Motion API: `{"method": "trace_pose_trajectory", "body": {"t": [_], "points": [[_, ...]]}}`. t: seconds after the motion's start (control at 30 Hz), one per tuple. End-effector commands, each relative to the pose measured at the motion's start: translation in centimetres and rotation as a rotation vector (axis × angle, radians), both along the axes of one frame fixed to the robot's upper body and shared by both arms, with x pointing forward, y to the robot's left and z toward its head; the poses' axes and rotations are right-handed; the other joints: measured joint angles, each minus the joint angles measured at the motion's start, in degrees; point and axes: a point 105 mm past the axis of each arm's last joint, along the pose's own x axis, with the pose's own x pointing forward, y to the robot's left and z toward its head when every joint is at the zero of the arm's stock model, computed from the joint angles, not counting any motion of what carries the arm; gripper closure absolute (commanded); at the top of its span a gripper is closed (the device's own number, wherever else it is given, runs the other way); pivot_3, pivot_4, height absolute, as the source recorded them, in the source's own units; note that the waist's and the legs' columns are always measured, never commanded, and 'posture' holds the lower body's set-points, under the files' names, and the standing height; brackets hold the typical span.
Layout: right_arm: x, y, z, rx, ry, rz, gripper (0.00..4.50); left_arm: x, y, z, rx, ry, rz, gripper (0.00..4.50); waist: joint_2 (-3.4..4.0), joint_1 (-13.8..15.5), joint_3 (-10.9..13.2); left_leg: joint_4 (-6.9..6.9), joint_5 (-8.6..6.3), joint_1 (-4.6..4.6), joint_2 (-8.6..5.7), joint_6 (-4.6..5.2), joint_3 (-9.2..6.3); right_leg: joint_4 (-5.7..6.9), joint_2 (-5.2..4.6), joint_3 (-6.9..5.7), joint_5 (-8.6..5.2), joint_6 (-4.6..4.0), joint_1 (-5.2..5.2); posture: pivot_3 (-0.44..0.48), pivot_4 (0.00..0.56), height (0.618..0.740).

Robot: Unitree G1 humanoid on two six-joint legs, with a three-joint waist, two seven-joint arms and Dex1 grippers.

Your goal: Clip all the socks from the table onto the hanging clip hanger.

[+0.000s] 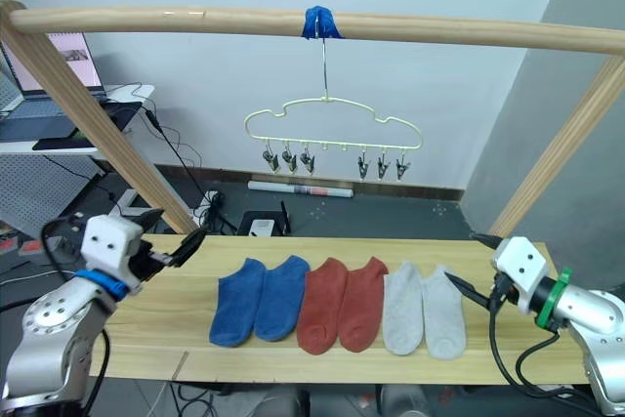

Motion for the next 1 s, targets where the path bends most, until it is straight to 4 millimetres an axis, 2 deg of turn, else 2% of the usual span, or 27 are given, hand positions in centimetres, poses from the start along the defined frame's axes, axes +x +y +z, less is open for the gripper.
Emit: {"method": "trace_pose_trajectory", "body": {"t": [0.03,0.17,0.27,0.37,0.47,0.6,1.0], "points": [[-0.1,2.5,2.5,0.058,-0.053,0.064,0.00,0.7,-1.2,2.3,-0.036,-0.079,-0.010,0.05,-0.09,-0.11,0.46,-0.01,0.00,-0.02,0.01,0.00,-0.03,0.00,0.03,0.00,0.08,0.15,-0.01,-0.176,0.174,0.730],[0.0,5.8,5.3,0.117,-0.118,0.139,0.00,2.0,-2.8,3.8,-0.119,-0.126,-0.032,0.05,-0.13,-0.64,1.26,-0.03,-0.03,-0.12,0.04,-0.04,-0.04,-0.02,0.06,-0.01,0.16,0.28,-0.11,-0.196,0.188,0.730],[0.3,7.5,6.9,0.151,-0.150,0.166,0.00,3.0,-3.7,4.7,-0.164,-0.163,-0.044,0.05,-0.25,-1.07,1.75,-0.03,-0.04,-0.17,0.04,-0.06,-0.07,-0.02,0.08,-0.01,0.17,0.30,-0.14,-0.212,0.195,0.730],[0.4,9.1,8.1,0.185,-0.170,0.194,0.00,4.1,-4.8,5.1,-0.208,-0.200,-0.053,0.50,-0.30,-1.37,2.40,-0.04,-0.07,-0.22,0.04,-0.10,-0.08,-0.13,0.08,-0.01,0.16,0.29,-0.15,-0.239,0.206,0.730],[0.5,9.7,8.4,0.197,-0.175,0.193,0.00,4.9,-5.5,4.9,-0.229,-0.209,-0.049,1.34,-0.25,-1.43,2.45,0.21,-0.07,-0.80,0.04,-0.10,-0.23,-0.07,0.12,-0.09,0.24,0.39,-0.58,-0.251,0.209,0.730],[0.4,10.3,8.8,0.206,-0.180,0.194,0.00,5.8,-6.3,4.6,-0.254,-0.220,-0.050,1.34,-0.14,-1.61,2.60,0.20,-0.07,-0.96,0.03,-0.10,-0.27,-0.17,0.12,-0.13,0.30,0.30,-0.65,-0.272,0.213,0.730],[-0.1,11.7,9.2,0.210,-0.157,0.235,0.00,7.7,-6.8,5.3,-0.311,-0.277,-0.014,1.34,-0.23,-3.75,3.31,0.21,-0.07,-0.99,0.04,-0.10,-0.28,-0.18,0.14,-0.14,0.24,0.40,-0.68,-0.310,0.227,0.730]]}}
